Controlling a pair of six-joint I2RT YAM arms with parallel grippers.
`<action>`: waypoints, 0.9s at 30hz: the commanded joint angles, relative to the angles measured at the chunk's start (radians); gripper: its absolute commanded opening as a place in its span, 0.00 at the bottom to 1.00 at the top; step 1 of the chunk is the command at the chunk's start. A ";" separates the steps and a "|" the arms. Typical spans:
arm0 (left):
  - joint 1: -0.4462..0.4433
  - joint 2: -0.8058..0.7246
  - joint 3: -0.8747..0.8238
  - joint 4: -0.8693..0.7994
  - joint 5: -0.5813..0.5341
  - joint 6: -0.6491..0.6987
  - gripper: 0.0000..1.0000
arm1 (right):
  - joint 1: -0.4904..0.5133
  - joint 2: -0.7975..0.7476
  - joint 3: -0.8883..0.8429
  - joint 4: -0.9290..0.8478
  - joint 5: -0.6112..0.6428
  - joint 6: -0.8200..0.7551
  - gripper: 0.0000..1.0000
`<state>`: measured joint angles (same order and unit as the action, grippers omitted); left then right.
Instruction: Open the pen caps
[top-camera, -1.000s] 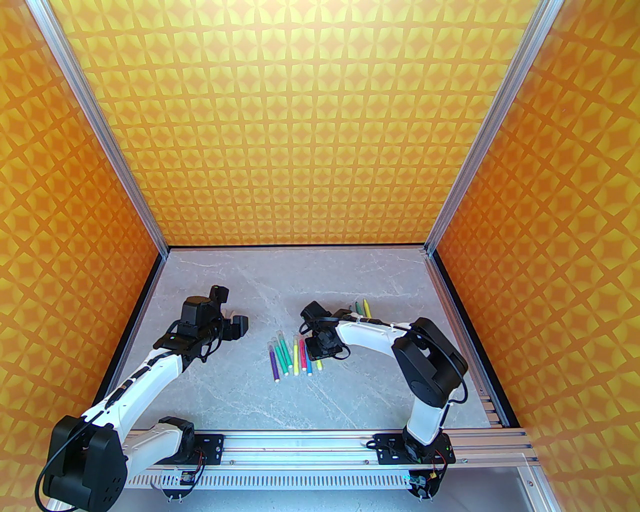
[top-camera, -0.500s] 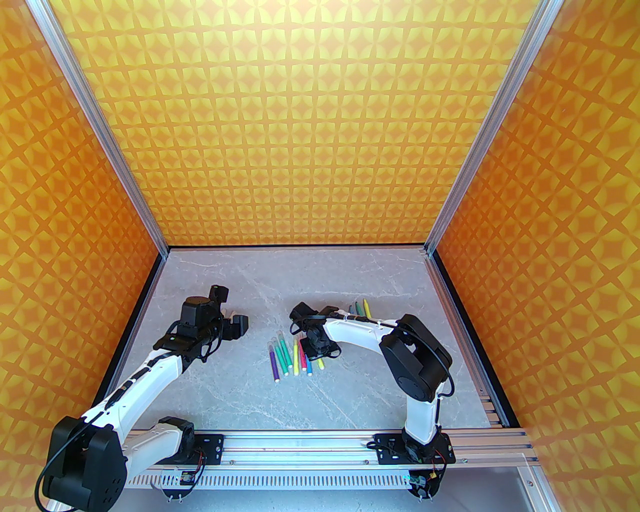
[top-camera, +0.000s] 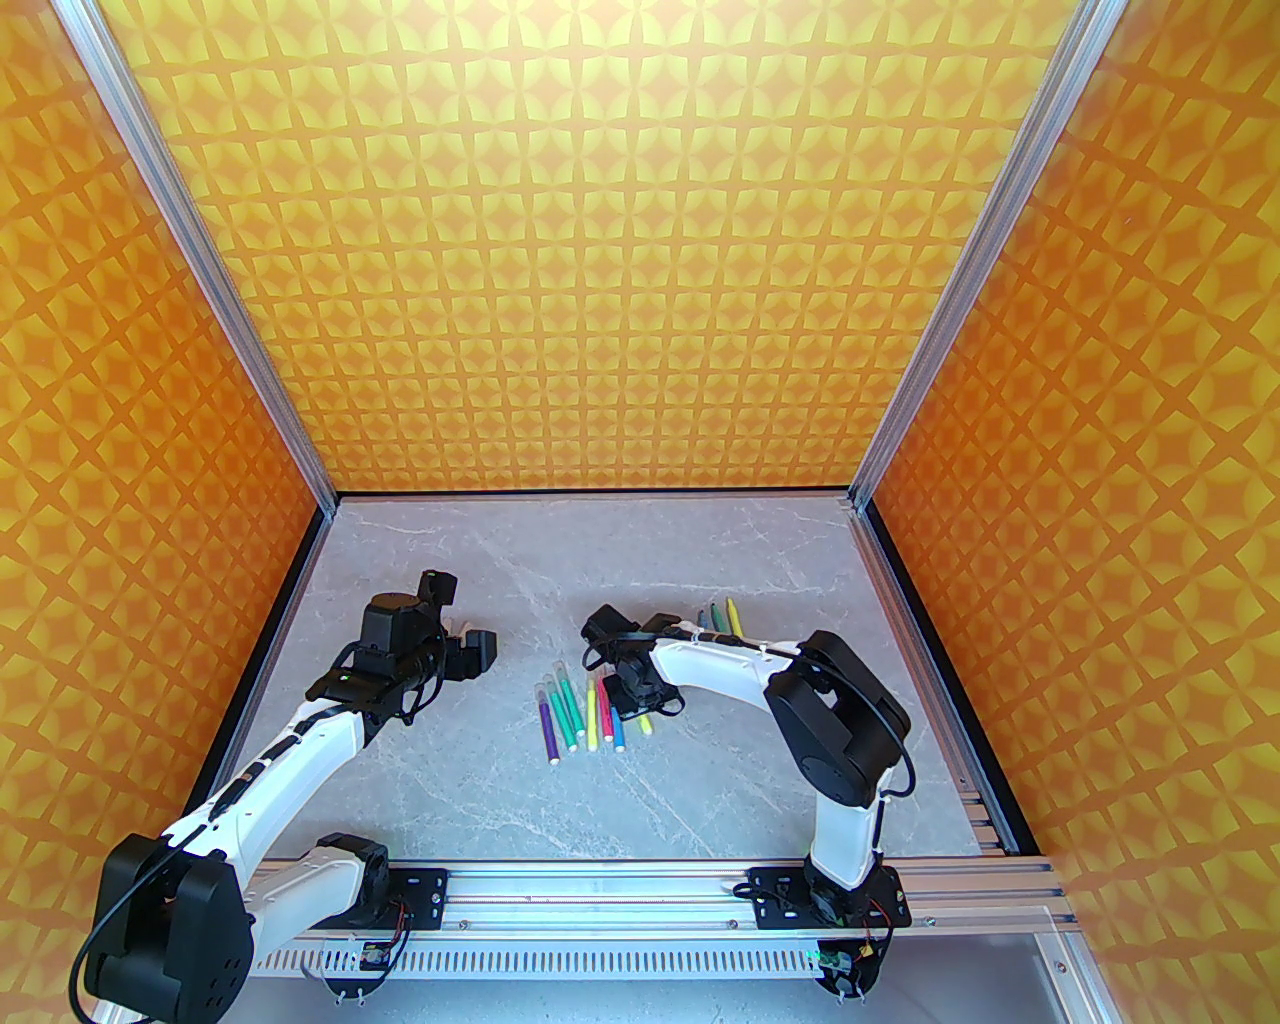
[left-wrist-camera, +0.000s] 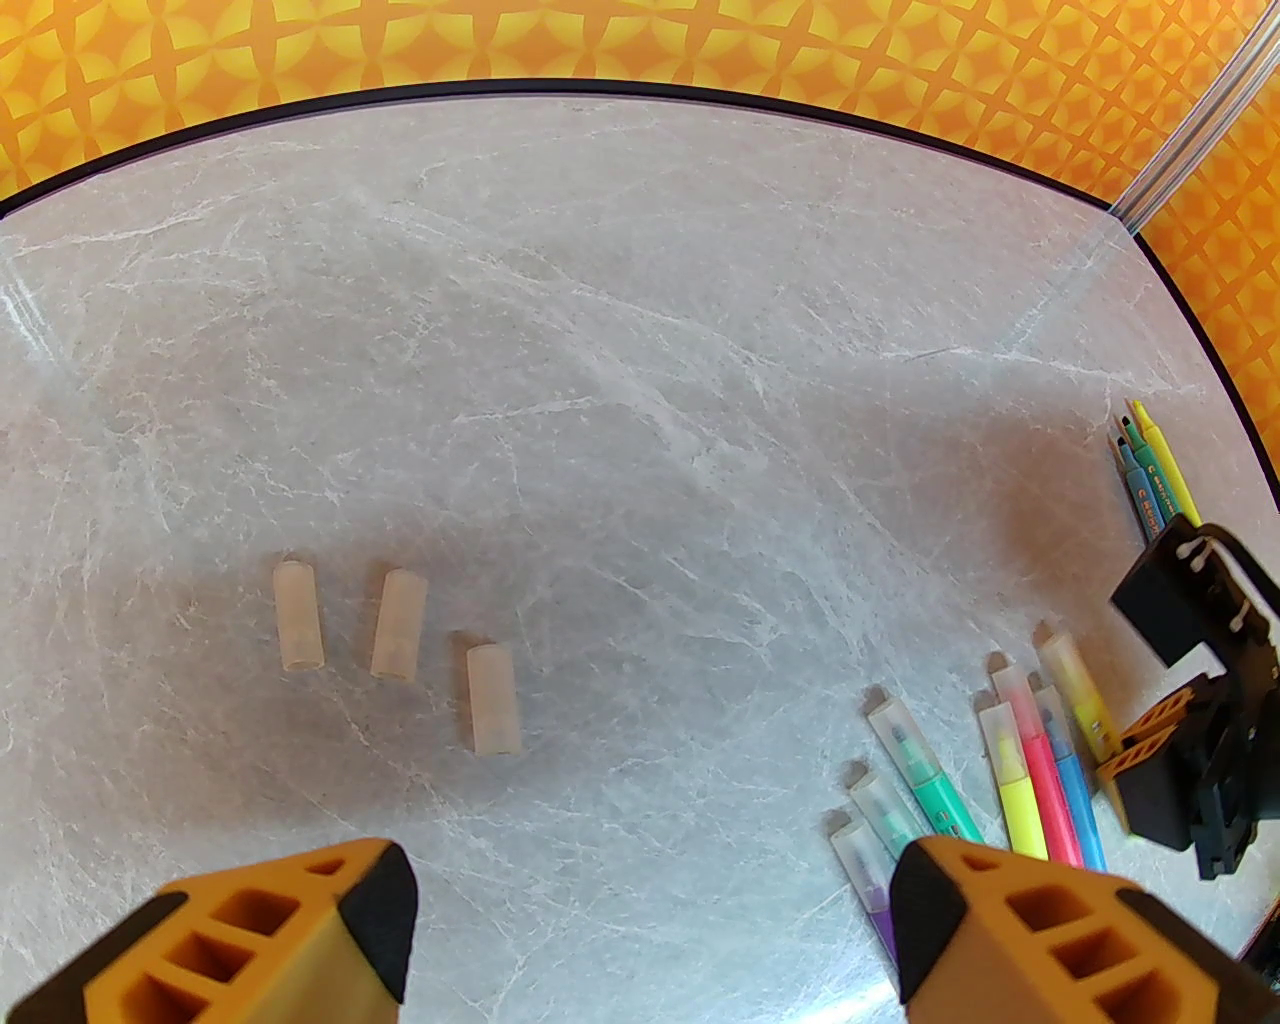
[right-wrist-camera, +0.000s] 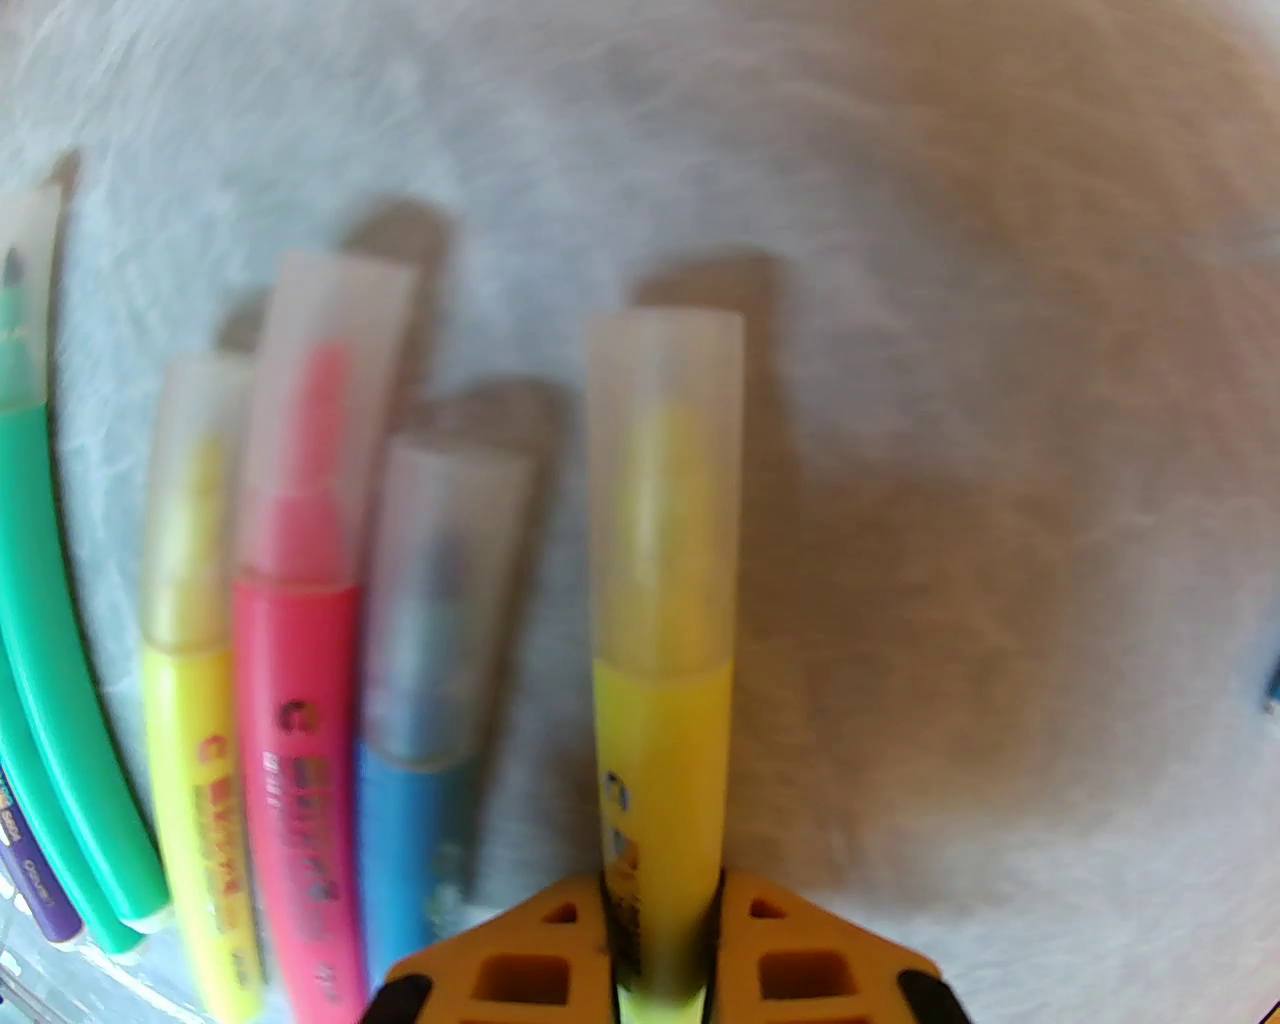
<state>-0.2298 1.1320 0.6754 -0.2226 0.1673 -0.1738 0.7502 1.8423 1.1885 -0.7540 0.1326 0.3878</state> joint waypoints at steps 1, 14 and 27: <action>-0.005 -0.016 0.001 -0.003 0.029 -0.011 0.82 | -0.005 -0.099 -0.044 0.057 0.034 -0.056 0.00; -0.005 0.057 0.061 0.042 0.289 -0.081 0.80 | -0.005 -0.256 -0.104 0.265 -0.235 -0.186 0.00; -0.005 0.037 0.035 0.203 0.505 -0.181 0.81 | -0.003 -0.339 -0.154 0.456 -0.439 -0.222 0.00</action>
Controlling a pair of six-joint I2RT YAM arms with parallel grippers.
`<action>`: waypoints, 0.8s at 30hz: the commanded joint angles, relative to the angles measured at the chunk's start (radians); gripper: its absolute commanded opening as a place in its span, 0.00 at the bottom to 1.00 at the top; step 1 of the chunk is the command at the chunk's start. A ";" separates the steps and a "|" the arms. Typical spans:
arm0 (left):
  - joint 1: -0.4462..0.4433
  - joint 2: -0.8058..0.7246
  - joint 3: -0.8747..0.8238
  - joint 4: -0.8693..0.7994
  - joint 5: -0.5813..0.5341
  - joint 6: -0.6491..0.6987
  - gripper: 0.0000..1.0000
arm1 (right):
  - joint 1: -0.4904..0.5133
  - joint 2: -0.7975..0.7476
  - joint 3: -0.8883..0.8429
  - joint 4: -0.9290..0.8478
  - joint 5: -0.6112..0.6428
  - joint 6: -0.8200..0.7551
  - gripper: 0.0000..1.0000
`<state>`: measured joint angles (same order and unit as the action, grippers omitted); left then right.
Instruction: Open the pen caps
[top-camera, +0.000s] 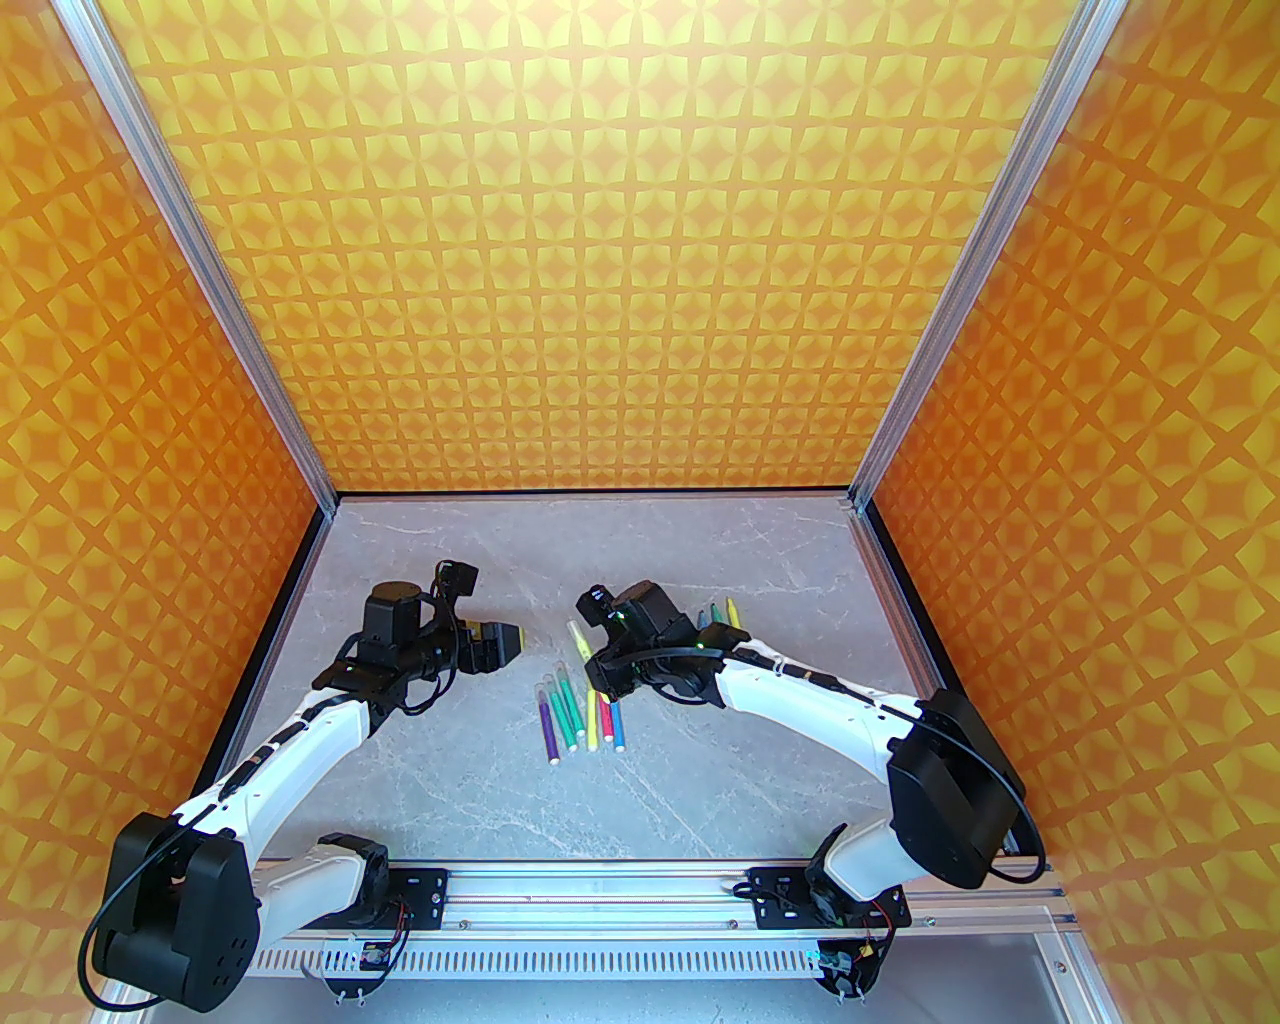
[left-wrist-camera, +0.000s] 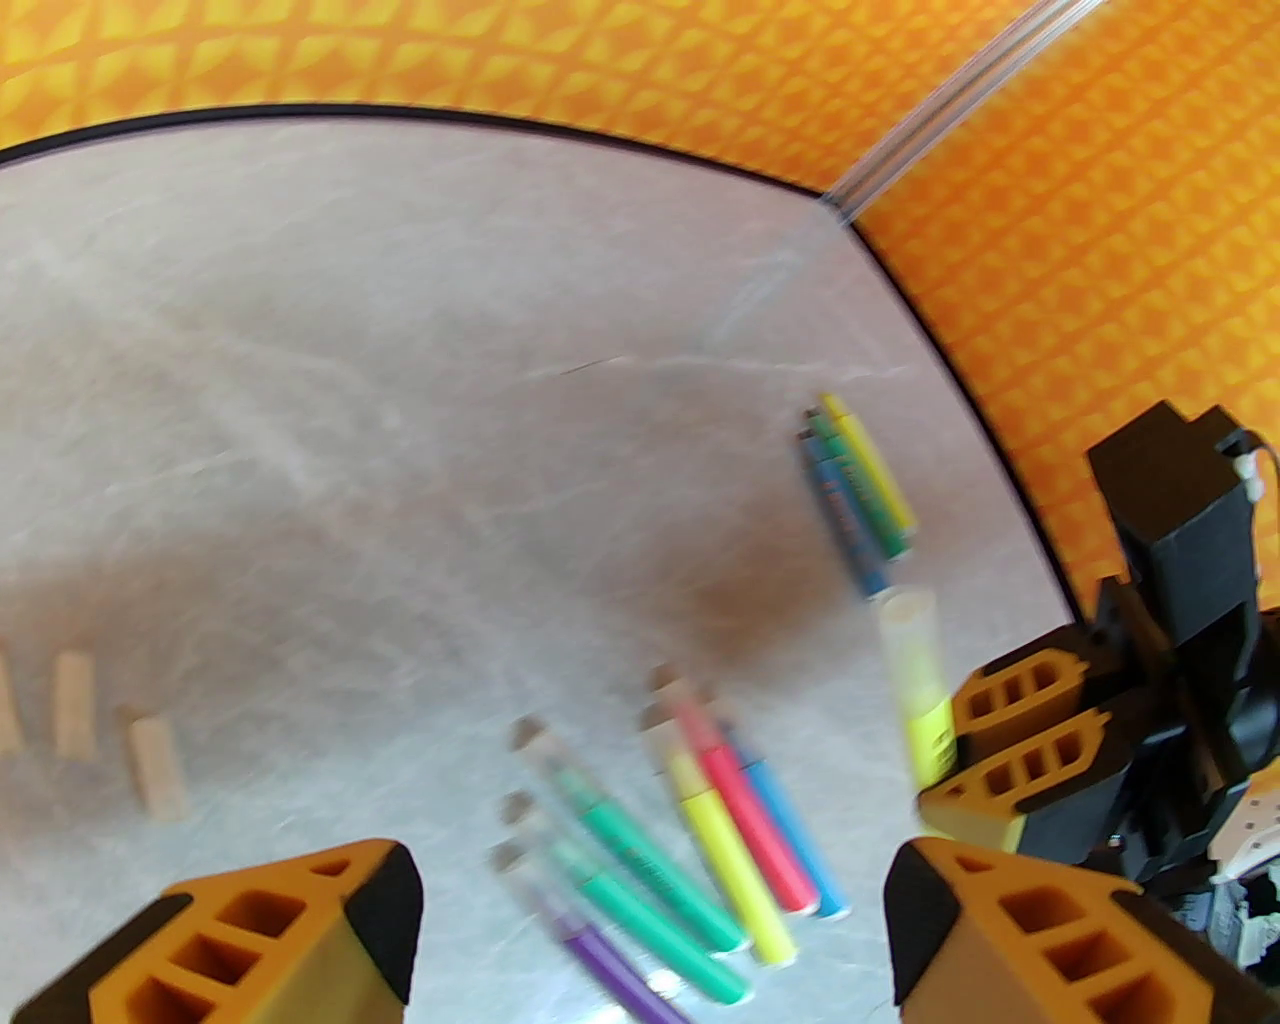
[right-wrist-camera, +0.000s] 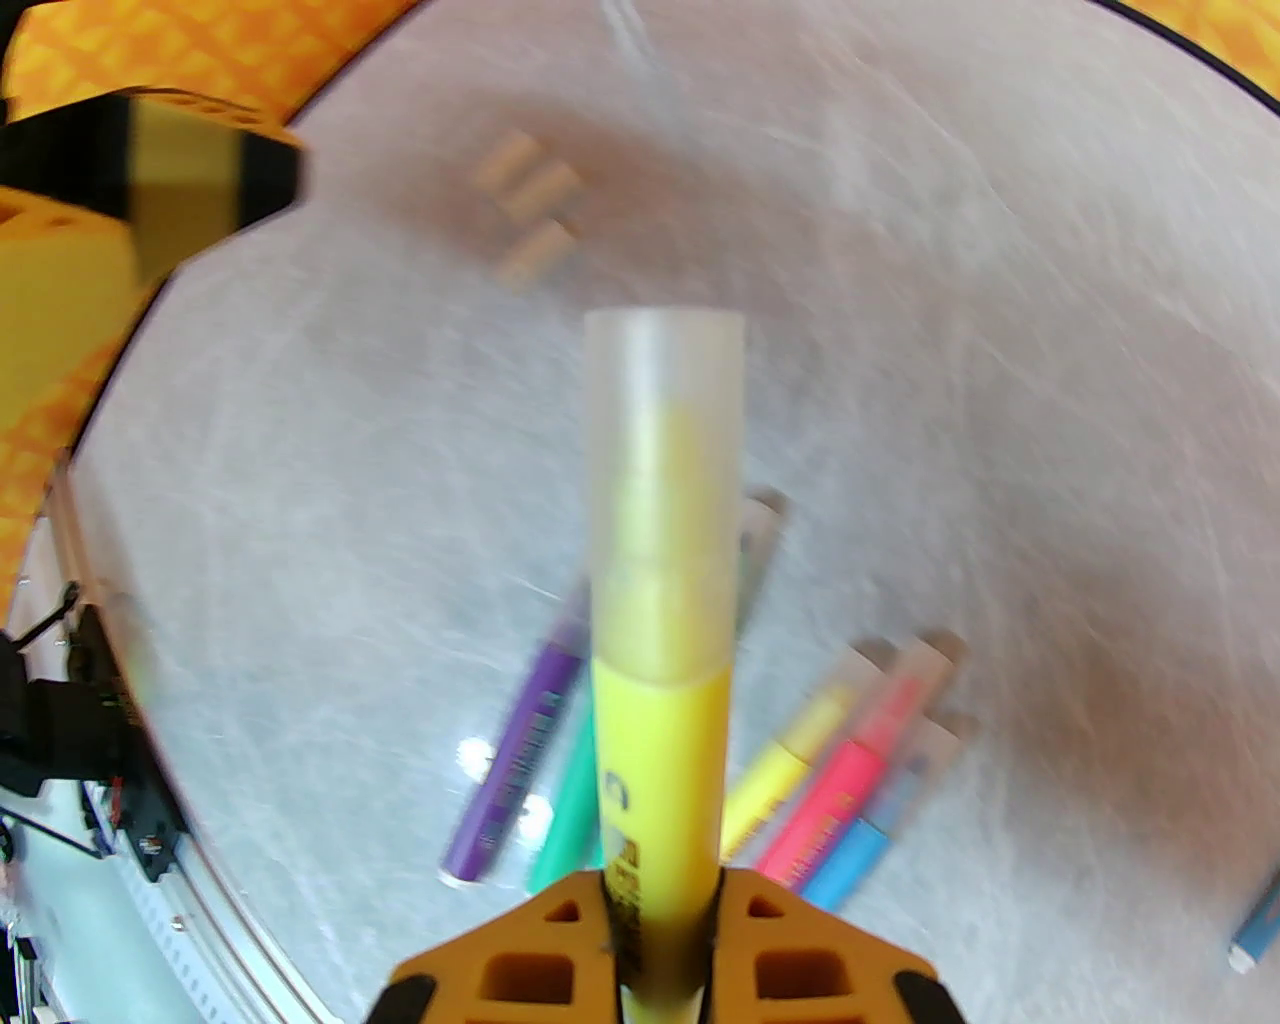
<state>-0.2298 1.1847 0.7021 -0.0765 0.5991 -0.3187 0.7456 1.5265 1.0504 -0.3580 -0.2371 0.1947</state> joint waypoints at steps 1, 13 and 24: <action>-0.005 -0.020 0.005 0.067 0.083 -0.046 0.81 | 0.001 -0.023 -0.021 0.069 -0.079 -0.032 0.00; -0.004 0.008 0.005 0.179 0.236 -0.158 0.79 | 0.005 -0.051 -0.071 0.173 -0.193 -0.069 0.00; -0.020 0.073 0.006 0.219 0.279 -0.167 0.70 | 0.014 -0.044 -0.045 0.175 -0.213 -0.084 0.00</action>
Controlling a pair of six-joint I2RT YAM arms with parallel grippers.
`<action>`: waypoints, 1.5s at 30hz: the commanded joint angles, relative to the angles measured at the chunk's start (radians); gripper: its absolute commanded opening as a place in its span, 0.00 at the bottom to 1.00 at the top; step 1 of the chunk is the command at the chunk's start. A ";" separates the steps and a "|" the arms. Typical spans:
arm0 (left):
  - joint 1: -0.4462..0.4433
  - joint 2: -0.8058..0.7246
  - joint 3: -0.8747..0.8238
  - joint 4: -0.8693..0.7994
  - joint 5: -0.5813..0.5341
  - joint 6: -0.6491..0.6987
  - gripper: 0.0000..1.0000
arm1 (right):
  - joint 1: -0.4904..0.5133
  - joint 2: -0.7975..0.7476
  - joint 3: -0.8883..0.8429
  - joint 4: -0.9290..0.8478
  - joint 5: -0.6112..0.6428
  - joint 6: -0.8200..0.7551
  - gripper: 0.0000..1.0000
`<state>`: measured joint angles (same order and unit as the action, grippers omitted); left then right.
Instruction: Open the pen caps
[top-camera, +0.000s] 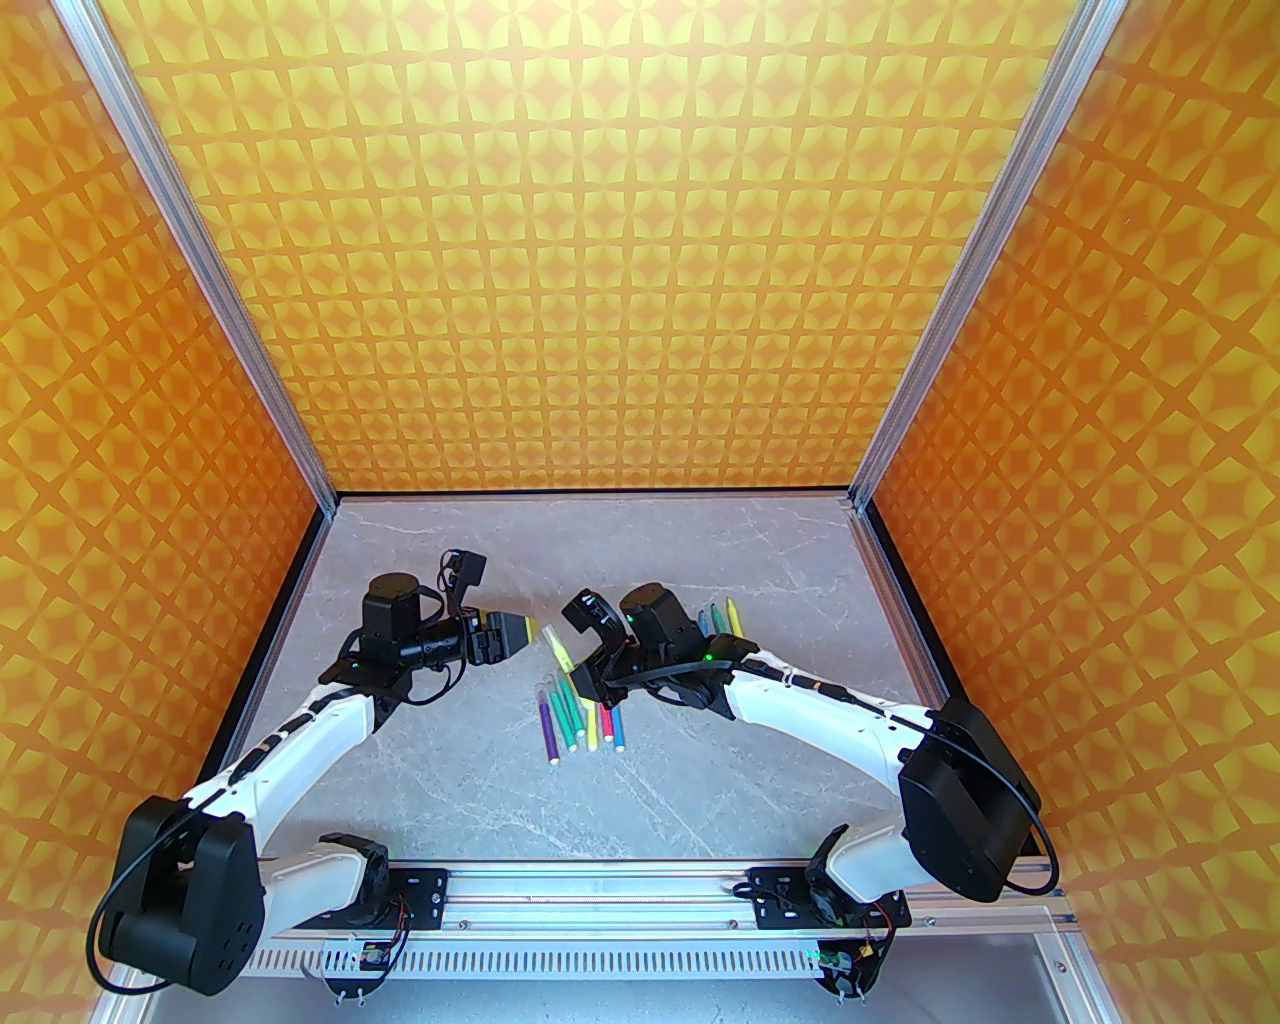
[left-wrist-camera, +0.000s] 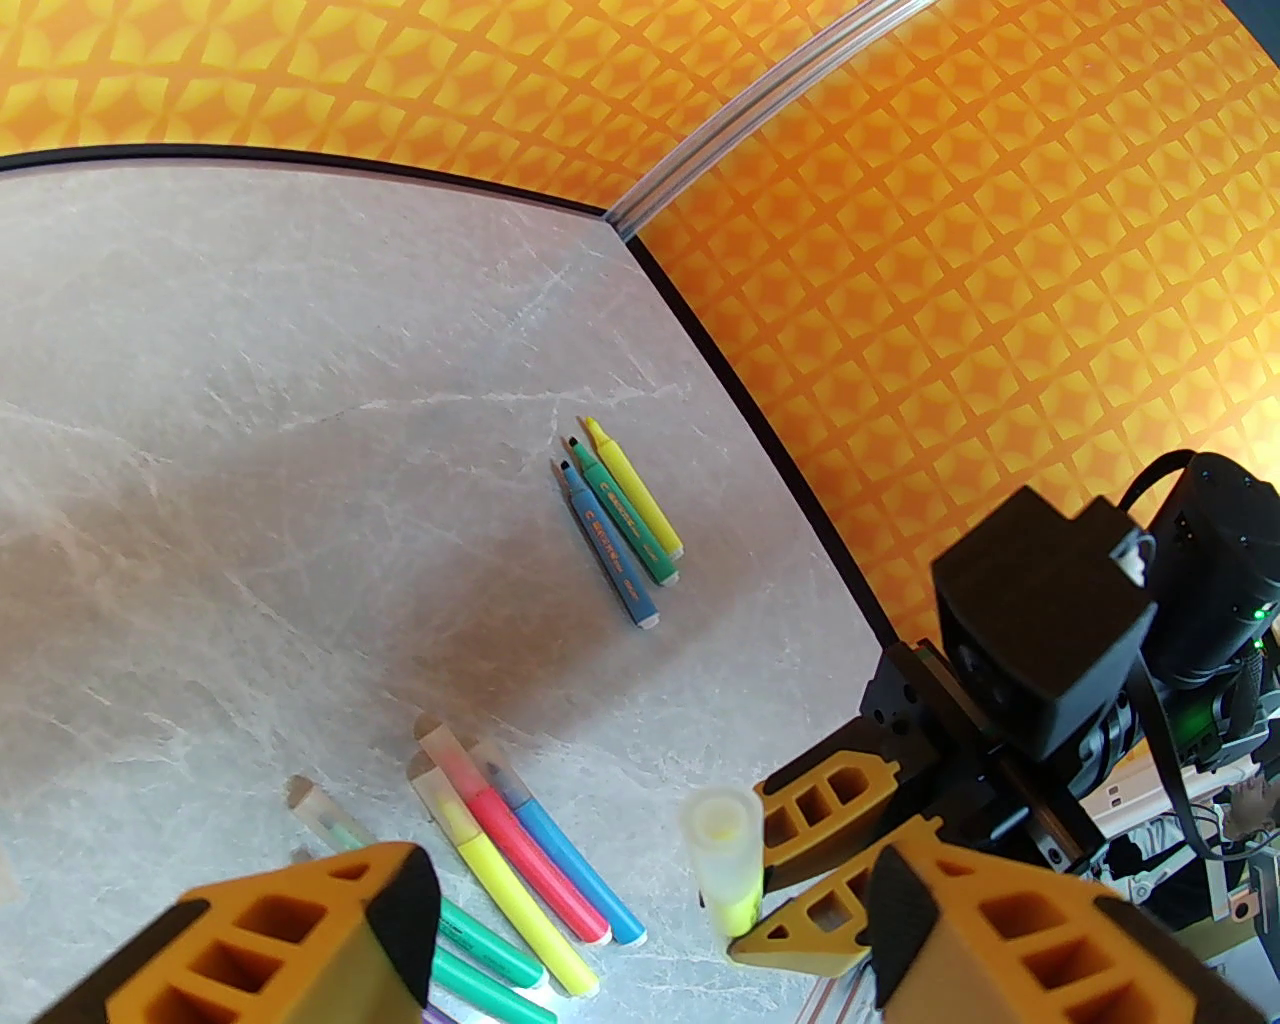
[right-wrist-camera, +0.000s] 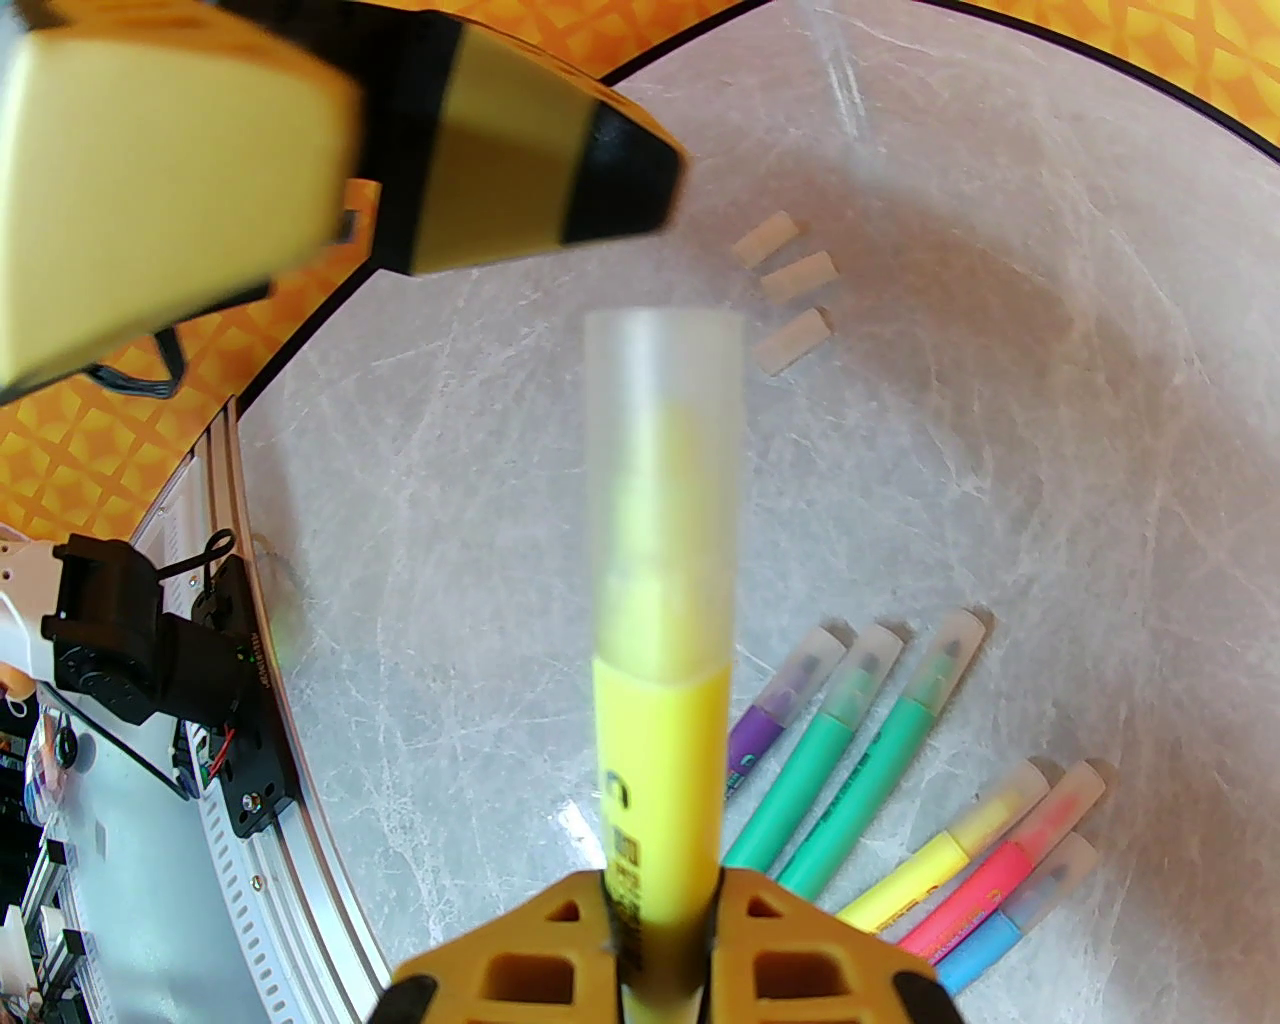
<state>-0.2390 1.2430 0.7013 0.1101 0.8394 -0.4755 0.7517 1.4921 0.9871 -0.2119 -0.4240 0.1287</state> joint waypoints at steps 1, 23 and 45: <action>-0.015 0.019 0.011 0.036 0.045 -0.009 0.68 | 0.008 -0.005 0.022 0.029 -0.026 -0.018 0.00; -0.054 0.049 0.026 0.047 0.099 0.012 0.47 | 0.017 0.066 0.105 0.005 -0.040 -0.031 0.00; -0.054 0.056 0.044 0.042 0.099 0.003 0.05 | 0.020 0.069 0.092 0.028 -0.018 -0.026 0.13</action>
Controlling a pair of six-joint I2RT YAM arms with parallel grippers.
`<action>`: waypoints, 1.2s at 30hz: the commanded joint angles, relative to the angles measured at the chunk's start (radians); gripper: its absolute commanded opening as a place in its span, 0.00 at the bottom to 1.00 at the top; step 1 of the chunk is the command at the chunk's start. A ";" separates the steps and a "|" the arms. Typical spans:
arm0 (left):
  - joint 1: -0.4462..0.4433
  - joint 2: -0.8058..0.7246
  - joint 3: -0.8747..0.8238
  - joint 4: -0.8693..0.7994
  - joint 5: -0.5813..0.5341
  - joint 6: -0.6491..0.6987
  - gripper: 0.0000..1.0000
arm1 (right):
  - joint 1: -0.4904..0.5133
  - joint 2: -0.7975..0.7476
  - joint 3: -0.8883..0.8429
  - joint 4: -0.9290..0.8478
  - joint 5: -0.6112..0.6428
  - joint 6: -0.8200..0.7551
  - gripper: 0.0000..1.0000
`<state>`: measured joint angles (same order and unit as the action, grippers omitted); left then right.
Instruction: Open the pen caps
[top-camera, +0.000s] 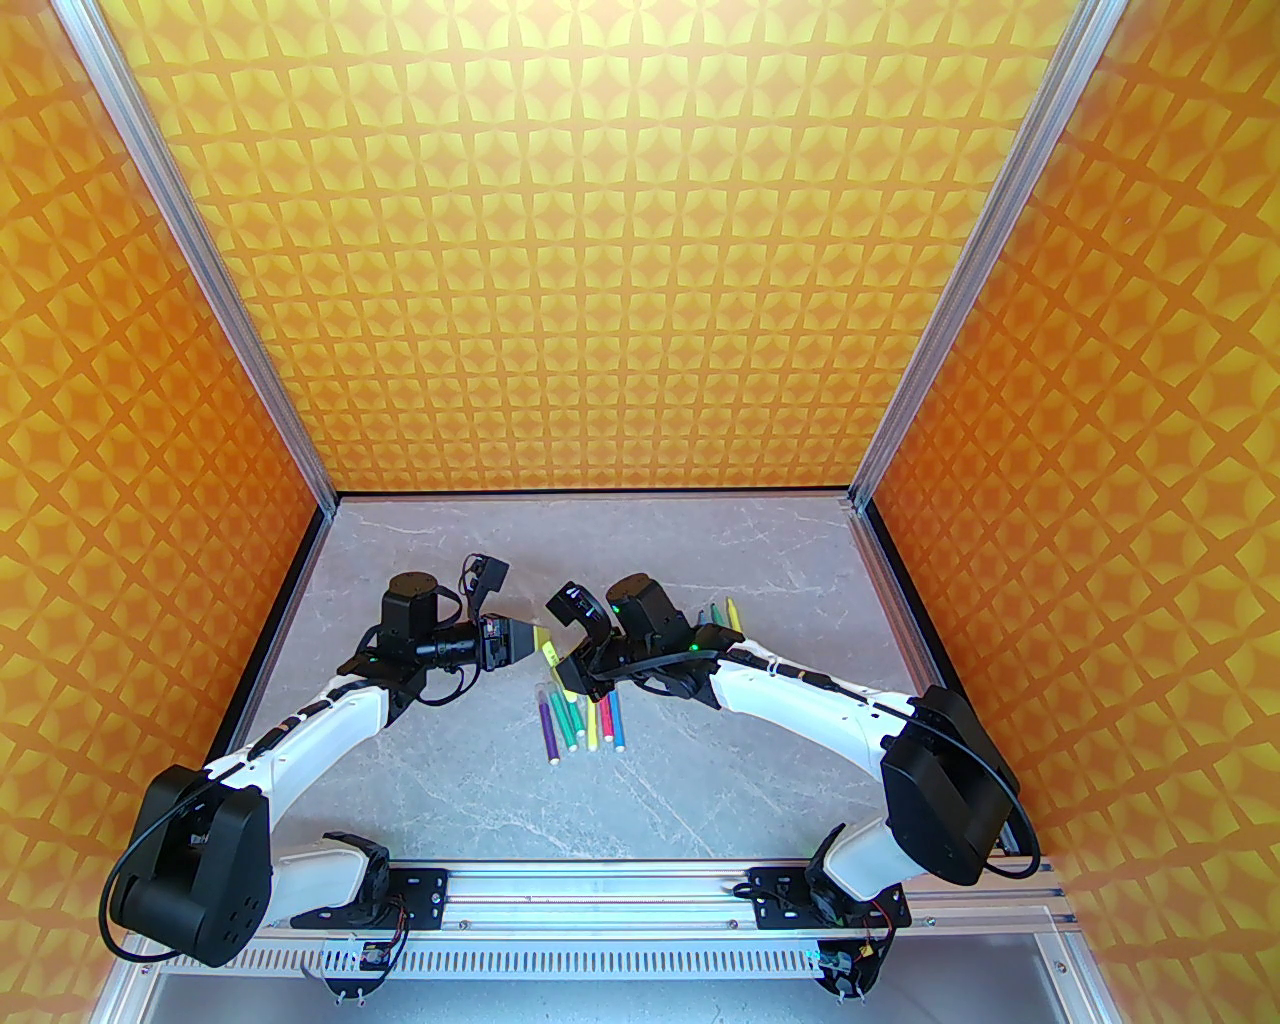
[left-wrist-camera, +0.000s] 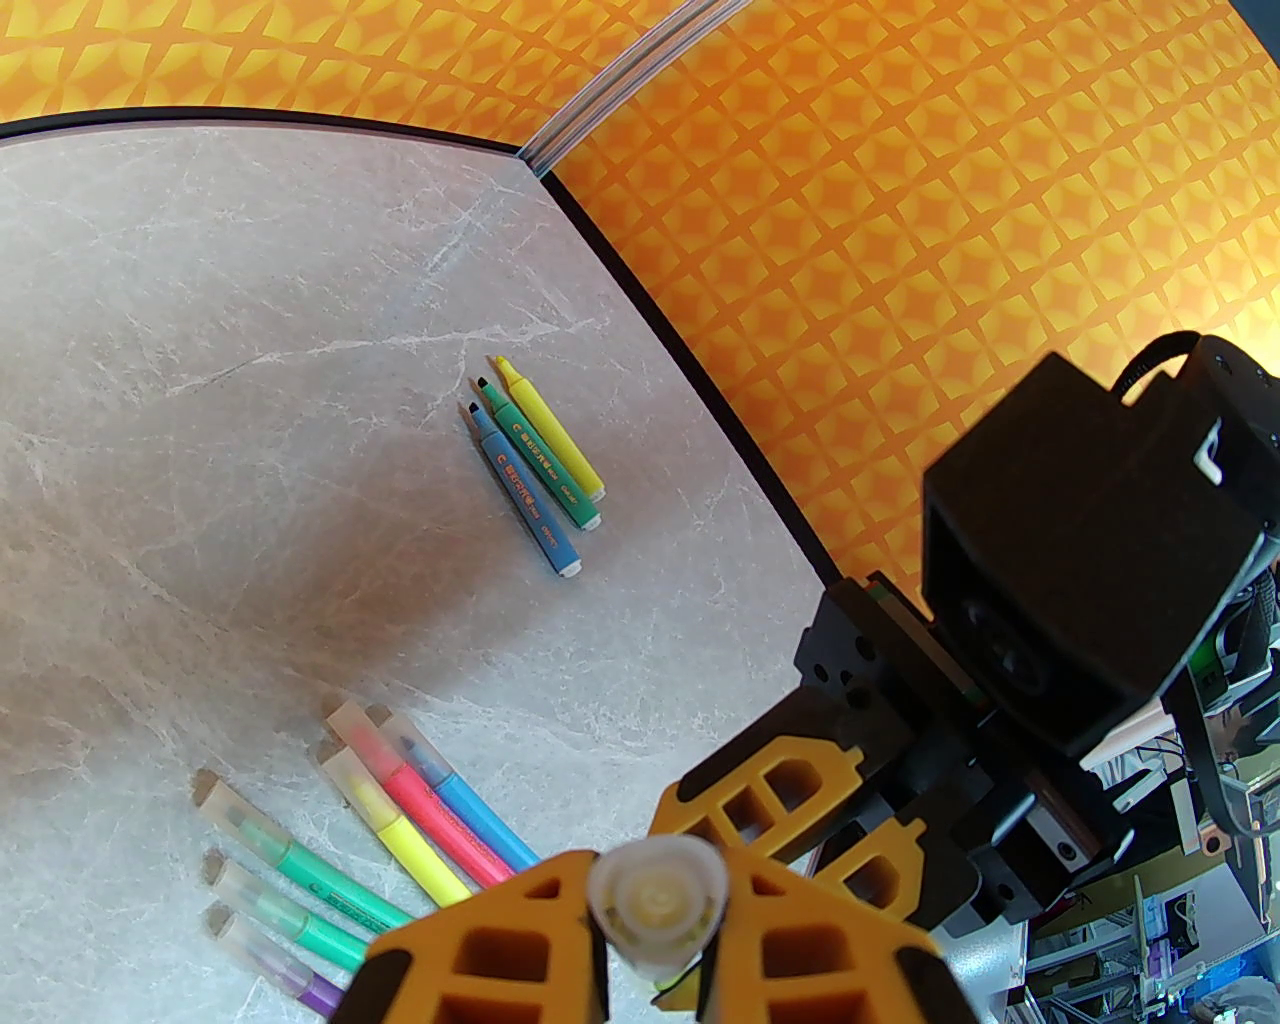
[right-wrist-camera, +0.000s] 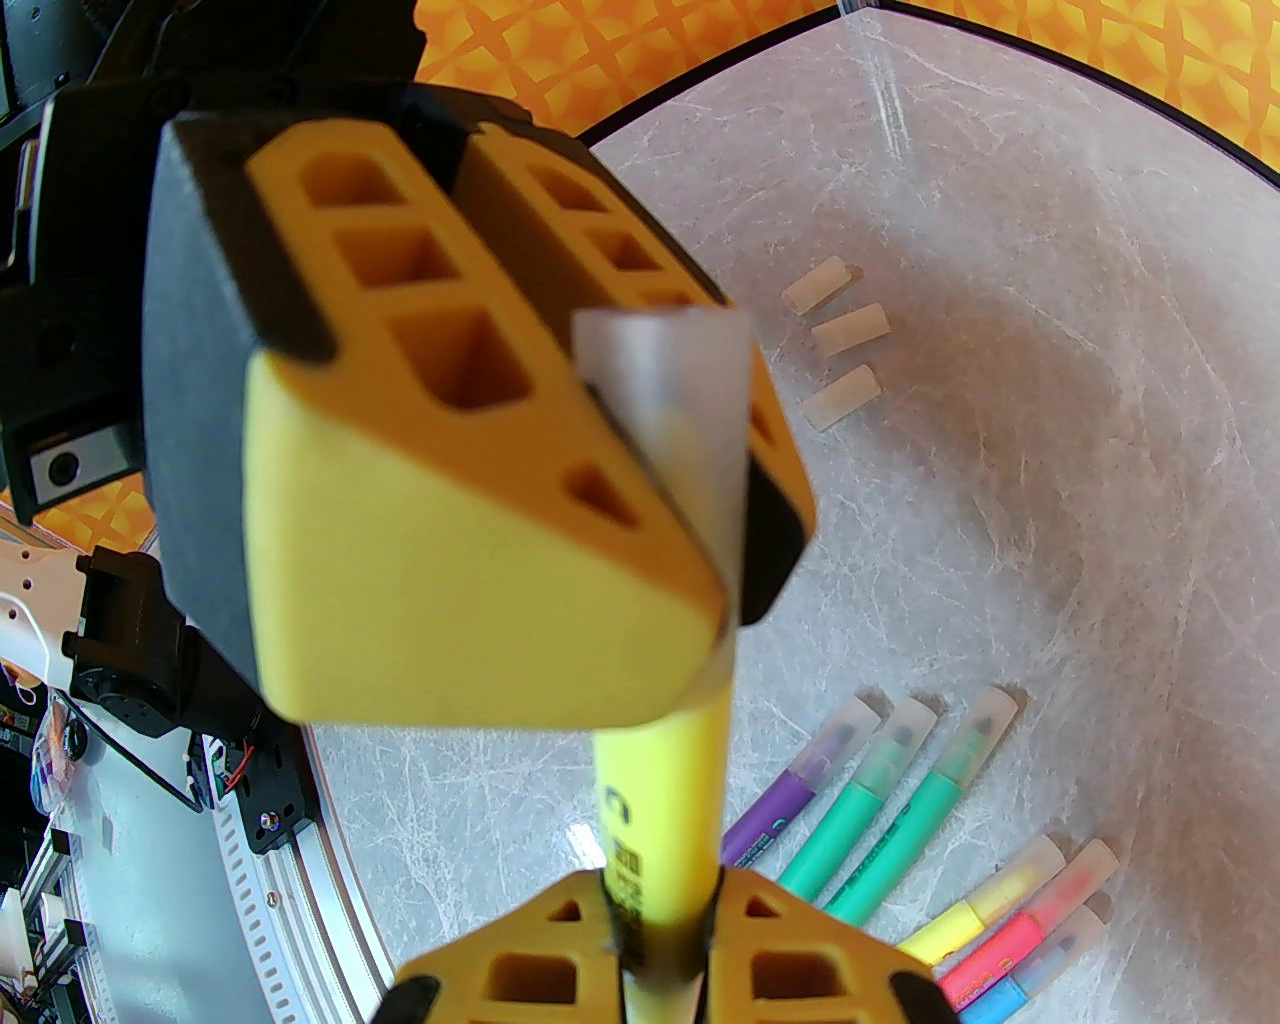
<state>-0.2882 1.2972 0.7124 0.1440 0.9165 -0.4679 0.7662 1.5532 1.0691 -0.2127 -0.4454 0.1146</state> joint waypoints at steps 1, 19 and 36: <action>-0.005 0.001 0.033 0.008 0.022 -0.008 0.04 | 0.005 0.008 0.007 0.037 0.005 -0.008 0.17; -0.005 -0.047 0.041 0.008 0.027 -0.040 0.00 | 0.005 0.060 -0.003 0.144 -0.033 0.018 0.20; 0.046 -0.041 0.045 0.093 -0.047 -0.153 0.00 | 0.005 -0.079 -0.202 0.154 -0.011 0.000 0.00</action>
<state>-0.2947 1.2728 0.7235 0.1547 0.9436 -0.5732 0.7719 1.5047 0.9291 0.0257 -0.4545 0.1265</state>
